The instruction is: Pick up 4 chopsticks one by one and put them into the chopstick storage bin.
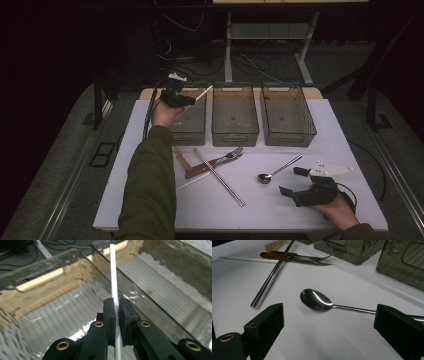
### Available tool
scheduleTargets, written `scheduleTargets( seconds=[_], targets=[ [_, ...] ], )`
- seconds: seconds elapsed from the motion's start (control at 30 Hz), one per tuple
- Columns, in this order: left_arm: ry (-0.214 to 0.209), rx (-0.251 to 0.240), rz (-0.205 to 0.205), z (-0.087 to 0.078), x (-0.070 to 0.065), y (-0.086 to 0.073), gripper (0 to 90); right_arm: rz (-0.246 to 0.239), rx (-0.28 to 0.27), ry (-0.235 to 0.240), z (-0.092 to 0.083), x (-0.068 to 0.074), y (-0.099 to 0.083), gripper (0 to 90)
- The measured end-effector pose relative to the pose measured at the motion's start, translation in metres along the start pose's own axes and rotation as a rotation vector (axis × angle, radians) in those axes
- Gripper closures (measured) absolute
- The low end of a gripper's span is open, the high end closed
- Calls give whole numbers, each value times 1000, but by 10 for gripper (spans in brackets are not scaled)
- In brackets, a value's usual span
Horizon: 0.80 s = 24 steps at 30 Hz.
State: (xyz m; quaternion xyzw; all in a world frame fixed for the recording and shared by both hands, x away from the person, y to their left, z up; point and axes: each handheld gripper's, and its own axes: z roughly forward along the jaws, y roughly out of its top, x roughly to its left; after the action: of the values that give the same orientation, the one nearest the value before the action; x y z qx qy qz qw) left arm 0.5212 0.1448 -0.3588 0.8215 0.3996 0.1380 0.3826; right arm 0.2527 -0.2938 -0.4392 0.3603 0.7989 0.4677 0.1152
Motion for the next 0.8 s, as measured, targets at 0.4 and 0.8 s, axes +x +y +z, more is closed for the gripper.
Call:
scheduleTargets(
  seconds=[0.4, 0.8],
  targets=[
    [116, 34, -64, 18, 9, -6, 841, 6, -6, -2, -2, 0, -1, 94],
    [122, 55, -59, 22, 11, -17, 681, 14, -7, -7, -3, -2, -2, 94]
  ],
)
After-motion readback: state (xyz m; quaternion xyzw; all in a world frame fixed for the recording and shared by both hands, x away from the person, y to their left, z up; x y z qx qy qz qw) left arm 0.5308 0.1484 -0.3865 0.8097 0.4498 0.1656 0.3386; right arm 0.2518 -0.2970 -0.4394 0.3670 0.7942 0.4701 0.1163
